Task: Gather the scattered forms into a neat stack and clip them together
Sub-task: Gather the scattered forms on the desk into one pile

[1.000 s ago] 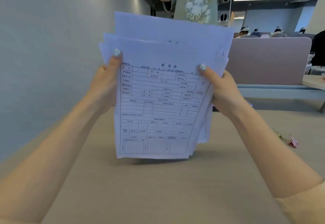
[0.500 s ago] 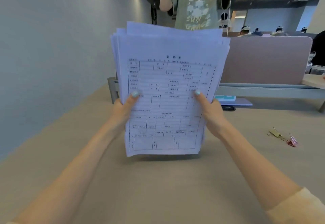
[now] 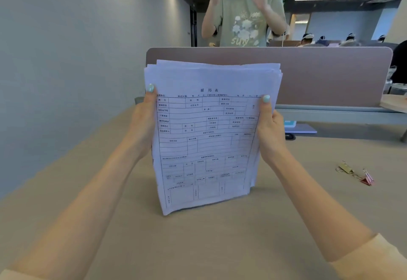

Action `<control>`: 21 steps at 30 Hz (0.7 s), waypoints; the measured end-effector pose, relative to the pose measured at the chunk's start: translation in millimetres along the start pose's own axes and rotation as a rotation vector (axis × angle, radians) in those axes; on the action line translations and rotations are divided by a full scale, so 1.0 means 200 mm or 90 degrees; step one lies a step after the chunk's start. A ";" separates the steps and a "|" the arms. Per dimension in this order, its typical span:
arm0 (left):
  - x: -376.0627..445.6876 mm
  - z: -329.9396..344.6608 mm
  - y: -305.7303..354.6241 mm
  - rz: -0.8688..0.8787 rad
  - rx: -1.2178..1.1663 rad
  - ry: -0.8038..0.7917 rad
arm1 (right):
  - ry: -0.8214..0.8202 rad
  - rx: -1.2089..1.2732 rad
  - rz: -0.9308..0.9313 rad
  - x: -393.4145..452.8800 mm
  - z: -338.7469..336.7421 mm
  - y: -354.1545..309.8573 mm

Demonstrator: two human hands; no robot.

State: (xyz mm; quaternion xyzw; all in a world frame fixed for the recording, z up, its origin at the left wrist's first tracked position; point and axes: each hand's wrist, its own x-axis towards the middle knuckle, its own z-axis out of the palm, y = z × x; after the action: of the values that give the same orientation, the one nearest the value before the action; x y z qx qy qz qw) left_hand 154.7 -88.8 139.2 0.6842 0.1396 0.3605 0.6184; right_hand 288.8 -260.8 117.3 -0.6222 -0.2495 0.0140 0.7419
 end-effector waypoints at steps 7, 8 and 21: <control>-0.07 -0.07 -0.15 -0.010 0.040 -0.040 | 0.001 -0.014 0.038 -0.09 -0.04 0.06; -0.09 -0.08 -0.19 -0.021 0.039 -0.054 | -0.012 -0.018 0.052 -0.11 -0.03 0.08; 0.00 -0.02 0.06 0.070 -0.034 -0.093 | -0.090 0.025 -0.169 0.01 -0.02 -0.17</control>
State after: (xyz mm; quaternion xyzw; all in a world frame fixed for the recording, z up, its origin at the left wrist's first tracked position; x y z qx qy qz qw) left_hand 150.0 -88.0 150.1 0.6983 0.0466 0.3468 0.6244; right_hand 282.5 -271.0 148.8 -0.5663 -0.3812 -0.0357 0.7299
